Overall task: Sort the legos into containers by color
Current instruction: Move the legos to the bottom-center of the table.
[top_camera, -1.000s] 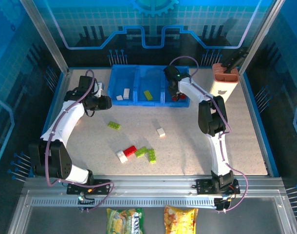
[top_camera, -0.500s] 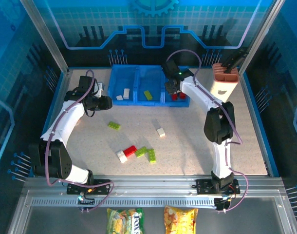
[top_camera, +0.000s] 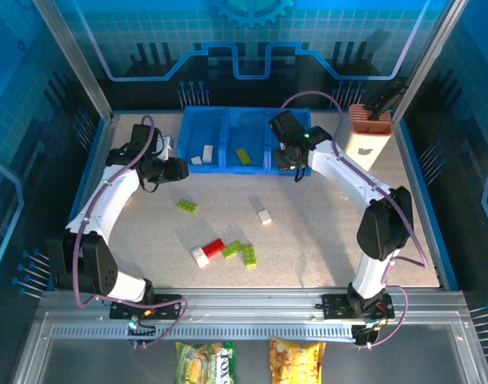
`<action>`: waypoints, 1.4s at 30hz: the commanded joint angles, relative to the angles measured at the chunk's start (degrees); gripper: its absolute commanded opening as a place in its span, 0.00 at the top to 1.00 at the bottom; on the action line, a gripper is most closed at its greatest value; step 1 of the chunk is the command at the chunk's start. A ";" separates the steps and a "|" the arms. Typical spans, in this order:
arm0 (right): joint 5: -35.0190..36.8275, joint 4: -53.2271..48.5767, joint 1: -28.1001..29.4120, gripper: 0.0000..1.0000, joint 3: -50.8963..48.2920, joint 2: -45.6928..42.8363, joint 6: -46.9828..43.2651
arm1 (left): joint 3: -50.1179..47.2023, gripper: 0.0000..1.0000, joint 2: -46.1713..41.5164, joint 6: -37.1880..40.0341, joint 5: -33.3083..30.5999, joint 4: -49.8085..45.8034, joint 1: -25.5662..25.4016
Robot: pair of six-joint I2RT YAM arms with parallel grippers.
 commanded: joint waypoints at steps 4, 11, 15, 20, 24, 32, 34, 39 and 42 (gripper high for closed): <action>-2.94 0.02 2.11 0.54 -4.74 -5.04 2.99 | -1.53 0.50 -2.99 -3.40 1.16 -1.47 -2.70; -3.95 0.07 4.19 0.54 -8.23 -7.87 4.14 | -6.79 0.50 -4.90 -6.54 -0.96 -0.95 -7.39; -4.86 0.55 4.84 0.54 -10.17 -9.14 4.64 | -9.67 0.50 -5.91 -8.19 -1.90 -0.79 -9.63; -6.17 1.15 5.49 0.54 -12.23 -9.86 4.76 | -12.97 0.50 -6.76 -10.75 -3.23 -0.03 -12.76; -6.80 1.57 5.73 0.54 -13.80 -10.13 5.11 | -15.31 0.50 -6.76 -12.86 -4.24 0.72 -15.62; -7.35 1.61 7.28 0.54 -17.13 -11.30 5.99 | -19.77 0.50 -6.85 -16.70 -5.90 2.03 -19.72; -7.37 1.51 7.48 0.54 -18.02 -11.69 6.07 | -20.92 0.50 -6.84 -17.81 -6.06 2.65 -20.65; -7.17 1.33 7.64 0.54 -20.39 -13.34 6.74 | -23.15 0.50 -6.33 -20.35 -6.29 4.05 -22.43; -7.12 1.44 7.64 0.54 -21.73 -14.20 7.15 | -23.91 0.50 -5.68 -21.64 -6.68 4.15 -23.47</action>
